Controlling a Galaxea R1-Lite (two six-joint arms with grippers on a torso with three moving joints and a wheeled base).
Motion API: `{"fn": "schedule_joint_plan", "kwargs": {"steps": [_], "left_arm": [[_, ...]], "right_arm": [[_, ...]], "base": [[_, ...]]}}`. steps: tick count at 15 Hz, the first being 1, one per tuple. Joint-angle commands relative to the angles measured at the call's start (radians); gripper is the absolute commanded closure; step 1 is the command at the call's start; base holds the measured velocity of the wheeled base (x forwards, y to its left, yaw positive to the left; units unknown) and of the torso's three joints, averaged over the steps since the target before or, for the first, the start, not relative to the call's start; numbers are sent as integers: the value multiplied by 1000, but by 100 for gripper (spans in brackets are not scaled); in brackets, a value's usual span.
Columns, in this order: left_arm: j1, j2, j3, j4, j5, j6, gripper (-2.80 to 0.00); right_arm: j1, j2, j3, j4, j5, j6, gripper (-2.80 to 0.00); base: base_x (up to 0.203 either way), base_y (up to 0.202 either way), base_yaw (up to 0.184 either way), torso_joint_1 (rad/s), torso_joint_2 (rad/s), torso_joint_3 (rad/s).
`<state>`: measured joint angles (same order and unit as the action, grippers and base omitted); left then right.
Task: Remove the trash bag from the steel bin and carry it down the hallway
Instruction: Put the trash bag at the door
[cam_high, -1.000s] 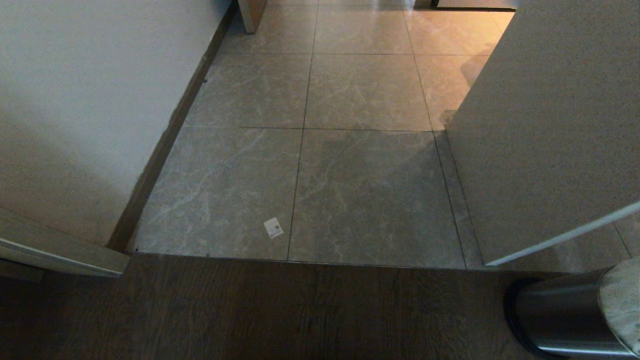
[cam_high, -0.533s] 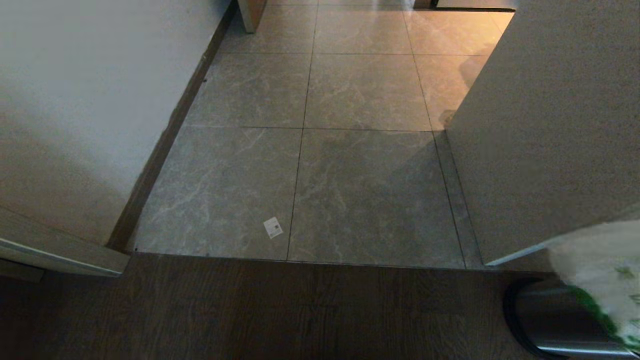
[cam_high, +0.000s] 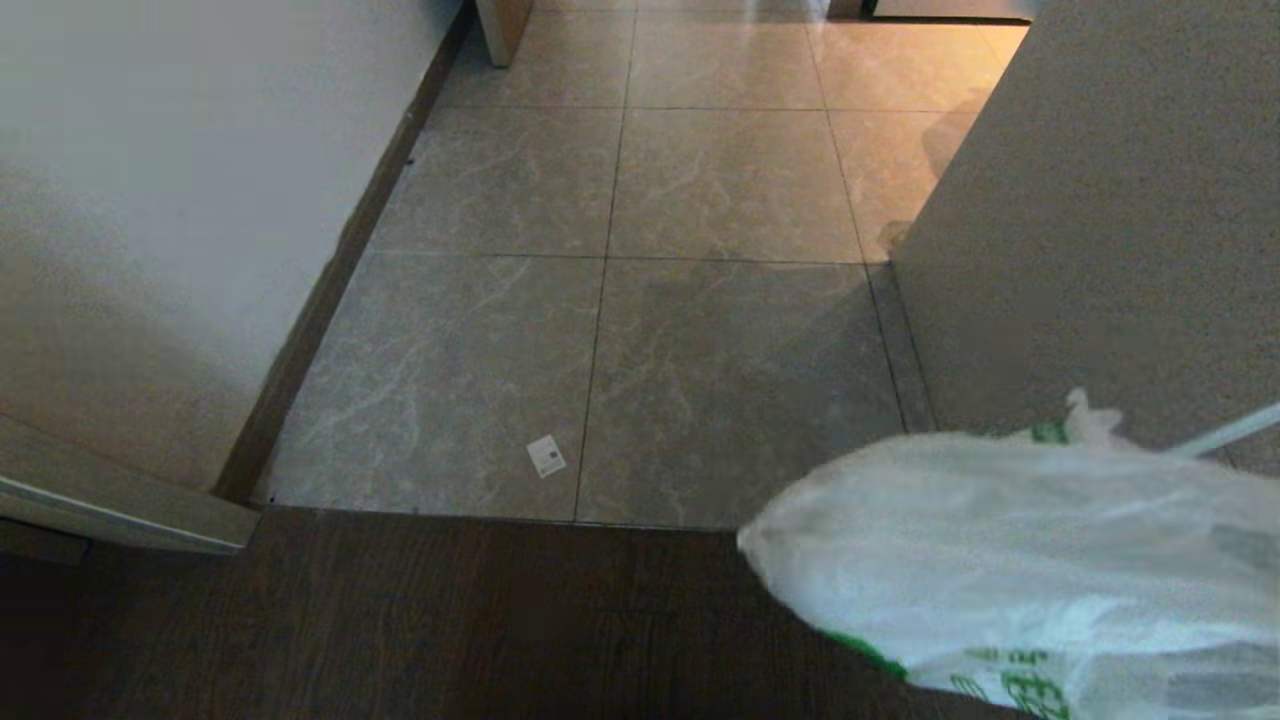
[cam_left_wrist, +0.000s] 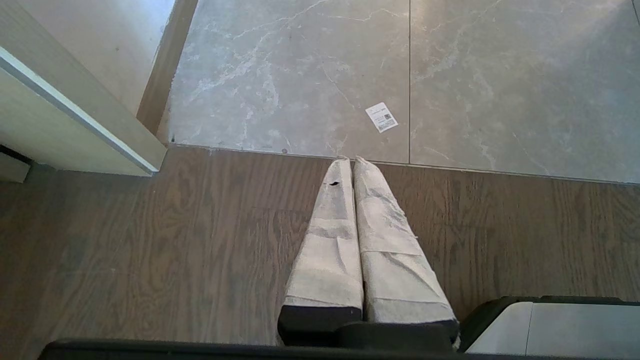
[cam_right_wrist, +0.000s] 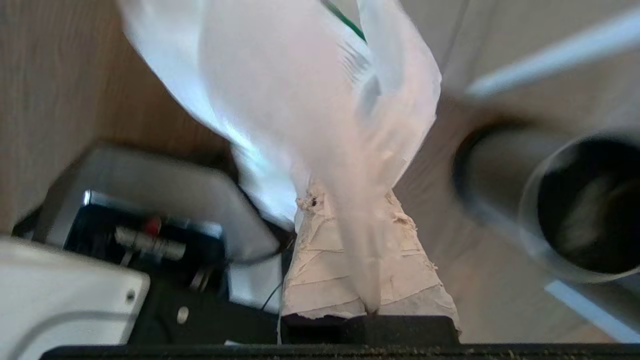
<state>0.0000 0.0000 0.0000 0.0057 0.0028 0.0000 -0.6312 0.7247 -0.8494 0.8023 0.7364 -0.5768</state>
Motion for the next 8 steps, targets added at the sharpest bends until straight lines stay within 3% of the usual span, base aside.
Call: {"fn": "schedule_joint_plan", "kwargs": {"steps": [1,2,4,8], "left_arm": [[0,0,0,0,0,0,0],[0,0,0,0,0,0,0],[0,0,0,0,0,0,0],[0,0,0,0,0,0,0]], "right_arm": [[307,-174,292,-303,-278,209,0],[413,-242,403,-377,-401,257,0],[533,-401,611,-497,-583,323,0],[614,-669,819,-794,-692,441,0]], "base": [[0,0,0,0,0,0],[0,0,0,0,0,0],[0,0,0,0,0,0],[0,0,0,0,0,0]]}}
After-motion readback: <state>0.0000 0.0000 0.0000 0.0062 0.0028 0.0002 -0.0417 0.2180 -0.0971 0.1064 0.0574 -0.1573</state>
